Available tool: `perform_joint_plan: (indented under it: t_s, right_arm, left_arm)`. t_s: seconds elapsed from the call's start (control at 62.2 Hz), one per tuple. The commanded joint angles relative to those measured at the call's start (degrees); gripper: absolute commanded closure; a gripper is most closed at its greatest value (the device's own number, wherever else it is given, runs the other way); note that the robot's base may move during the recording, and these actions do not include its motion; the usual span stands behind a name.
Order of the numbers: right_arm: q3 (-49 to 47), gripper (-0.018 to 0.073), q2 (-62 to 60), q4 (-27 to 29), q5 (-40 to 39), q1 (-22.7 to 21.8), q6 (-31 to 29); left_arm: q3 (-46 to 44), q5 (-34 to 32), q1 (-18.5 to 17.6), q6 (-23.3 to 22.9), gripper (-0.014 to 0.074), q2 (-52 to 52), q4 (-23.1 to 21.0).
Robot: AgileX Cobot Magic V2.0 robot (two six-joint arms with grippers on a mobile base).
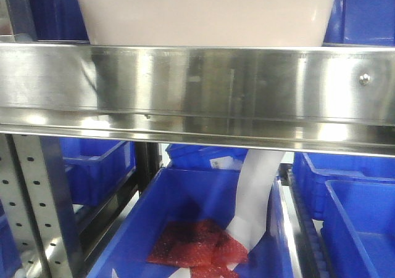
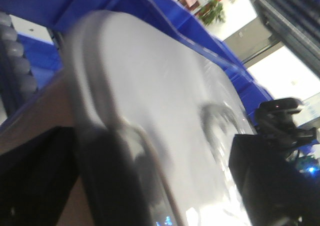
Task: Grab white bin and place on right shelf
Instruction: 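Lower the bin onto the upper roller shelf and open both grippers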
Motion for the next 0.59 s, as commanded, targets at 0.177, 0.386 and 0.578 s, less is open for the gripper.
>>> perform_joint_plan:
  t_s: [0.177, 0.386, 0.578]
  right_arm:
    - [-2.2, -0.0075, -2.8, 0.1, 0.5, 0.8, -7.4]
    - [-5.7, -0.0075, -2.8, -13.3, -5.3, 0.8, -8.2]
    - [-12.5, -0.0075, -3.8, -27.1, -9.9, 0.8, -8.0]
  left_arm:
    - [-2.1, 3.9, -1.1, 0.8, 0.0036, -2.6, -1.3]
    - [-2.9, 2.8, -1.1, 1.0, 0.0053, -3.7, 6.7]
    - [-7.1, 1.0, -1.1, -0.7, 0.0053, -5.5, 19.7]
